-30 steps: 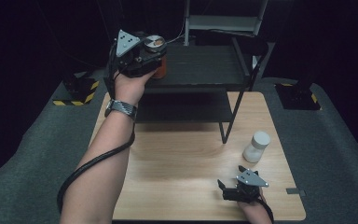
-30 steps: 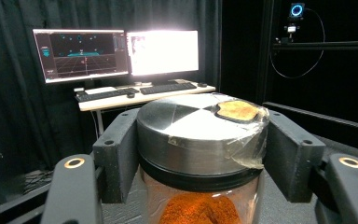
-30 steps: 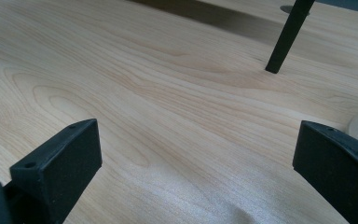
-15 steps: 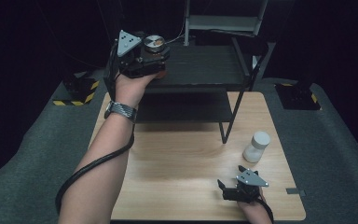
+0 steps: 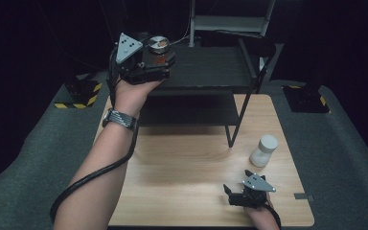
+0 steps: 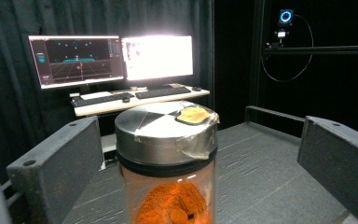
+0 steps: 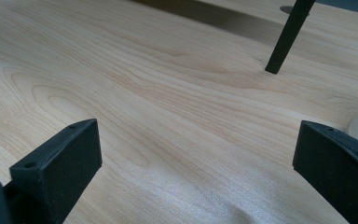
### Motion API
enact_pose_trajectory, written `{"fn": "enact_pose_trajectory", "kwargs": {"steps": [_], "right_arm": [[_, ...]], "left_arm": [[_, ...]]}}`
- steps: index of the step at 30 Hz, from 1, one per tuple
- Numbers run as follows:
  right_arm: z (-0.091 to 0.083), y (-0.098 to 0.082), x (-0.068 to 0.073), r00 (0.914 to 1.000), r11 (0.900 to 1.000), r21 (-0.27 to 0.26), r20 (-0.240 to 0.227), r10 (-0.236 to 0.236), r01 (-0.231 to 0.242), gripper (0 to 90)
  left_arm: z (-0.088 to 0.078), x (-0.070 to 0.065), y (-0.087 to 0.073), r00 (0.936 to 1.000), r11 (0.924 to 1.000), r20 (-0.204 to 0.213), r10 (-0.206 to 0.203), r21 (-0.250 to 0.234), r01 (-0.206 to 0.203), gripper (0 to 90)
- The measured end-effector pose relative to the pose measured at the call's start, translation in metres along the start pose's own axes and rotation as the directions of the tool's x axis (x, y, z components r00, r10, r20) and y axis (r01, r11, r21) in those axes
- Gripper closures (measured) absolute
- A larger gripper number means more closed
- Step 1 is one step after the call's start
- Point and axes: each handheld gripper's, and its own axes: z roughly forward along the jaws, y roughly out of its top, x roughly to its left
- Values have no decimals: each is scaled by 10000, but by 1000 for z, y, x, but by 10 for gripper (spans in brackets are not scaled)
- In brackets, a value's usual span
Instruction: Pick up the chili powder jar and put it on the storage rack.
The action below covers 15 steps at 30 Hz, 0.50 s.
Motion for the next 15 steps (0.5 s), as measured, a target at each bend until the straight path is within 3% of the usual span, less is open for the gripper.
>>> {"fn": "enact_pose_trajectory", "kwargs": {"steps": [15], "right_arm": [[0, 0, 1, 10000, 10000, 3, 31, -43, 43, 6]], "left_arm": [[-31, -1, -11, 9999, 9998, 84, 145, -157, -144, 4]]}}
